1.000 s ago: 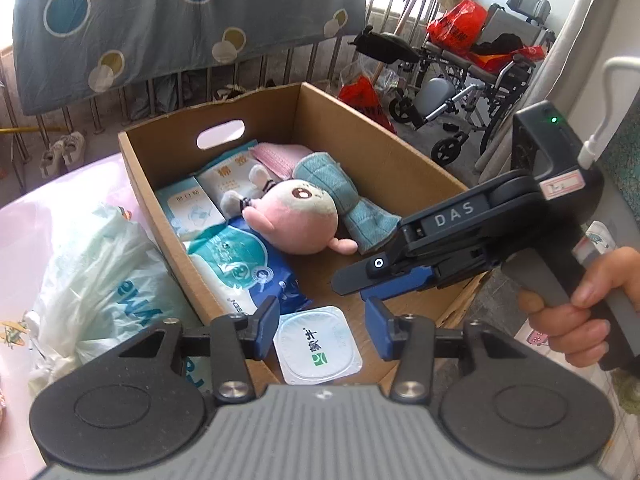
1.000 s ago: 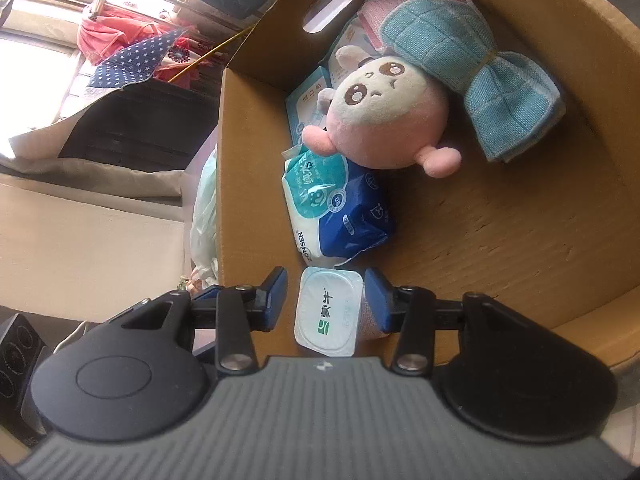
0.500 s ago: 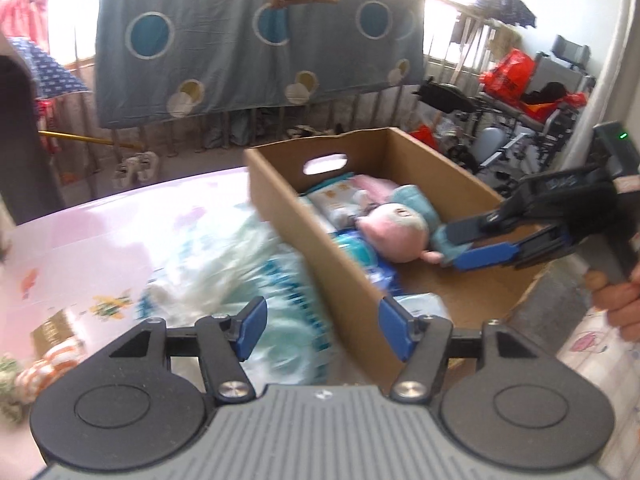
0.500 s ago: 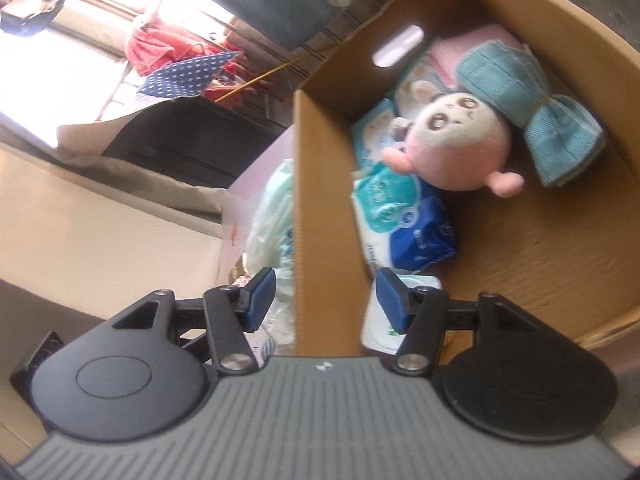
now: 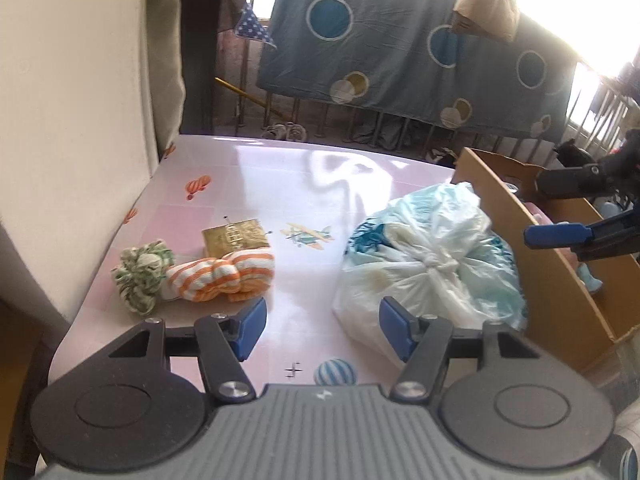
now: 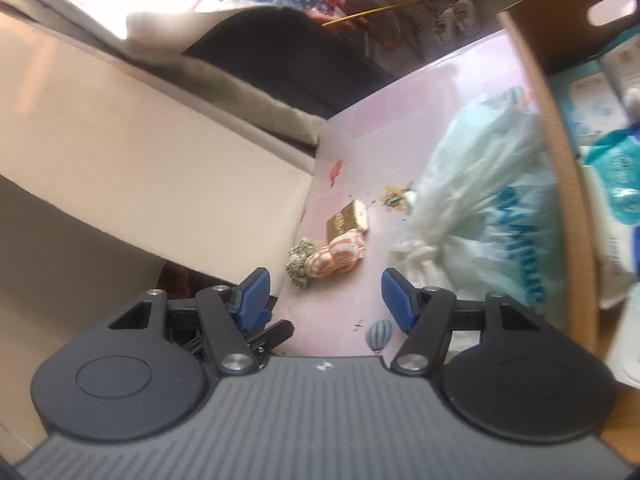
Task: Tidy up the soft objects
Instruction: 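Reach the right gripper to the orange-striped towel and grasp it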
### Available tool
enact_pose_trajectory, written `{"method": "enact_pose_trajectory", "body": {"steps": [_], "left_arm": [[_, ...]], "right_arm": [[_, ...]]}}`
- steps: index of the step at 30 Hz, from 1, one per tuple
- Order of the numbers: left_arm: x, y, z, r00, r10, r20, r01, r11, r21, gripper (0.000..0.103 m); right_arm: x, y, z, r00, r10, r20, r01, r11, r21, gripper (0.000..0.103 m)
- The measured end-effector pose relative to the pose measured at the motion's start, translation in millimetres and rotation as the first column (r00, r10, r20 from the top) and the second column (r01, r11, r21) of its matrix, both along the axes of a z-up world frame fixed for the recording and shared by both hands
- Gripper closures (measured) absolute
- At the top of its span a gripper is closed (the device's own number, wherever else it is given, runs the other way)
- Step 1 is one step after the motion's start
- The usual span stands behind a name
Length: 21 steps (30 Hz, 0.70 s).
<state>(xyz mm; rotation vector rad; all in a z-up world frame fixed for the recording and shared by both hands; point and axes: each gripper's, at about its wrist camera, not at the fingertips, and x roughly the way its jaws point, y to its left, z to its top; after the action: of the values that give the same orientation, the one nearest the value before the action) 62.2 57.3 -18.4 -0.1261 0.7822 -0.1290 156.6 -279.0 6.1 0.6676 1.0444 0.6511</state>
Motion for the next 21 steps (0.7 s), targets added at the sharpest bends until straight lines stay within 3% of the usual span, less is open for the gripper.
{"method": "enact_pose_trajectory", "body": {"steps": [6, 12, 16, 21], "left_arm": [[9.5, 38.9, -31.6, 0.995, 0.102, 0.006, -0.102, 0.994, -0.036, 0.042], [22.8, 62.6, -55.7, 0.990, 0.137, -0.030, -0.139, 0.986, -0.092, 0.051], [30.0, 70.0, -66.2, 0.989, 0.137, -0.050, -0.142, 0.983, -0.114, 0.053], [38.3, 74.4, -78.2, 0.987, 0.137, -0.083, -0.149, 0.977, -0.153, 0.053]], "right_arm": [[51.1, 108.4, -25.3, 0.990, 0.132, -0.049, -0.131, 0.991, 0.030, 0.041], [99.5, 201.5, -61.4, 0.977, 0.194, -0.092, -0.203, 0.975, -0.093, 0.041], [120.2, 238.5, -79.5, 0.974, 0.213, -0.073, -0.223, 0.957, -0.184, 0.041], [132.0, 253.0, -106.0, 0.977, 0.199, -0.071, -0.210, 0.945, -0.249, 0.041]]}}
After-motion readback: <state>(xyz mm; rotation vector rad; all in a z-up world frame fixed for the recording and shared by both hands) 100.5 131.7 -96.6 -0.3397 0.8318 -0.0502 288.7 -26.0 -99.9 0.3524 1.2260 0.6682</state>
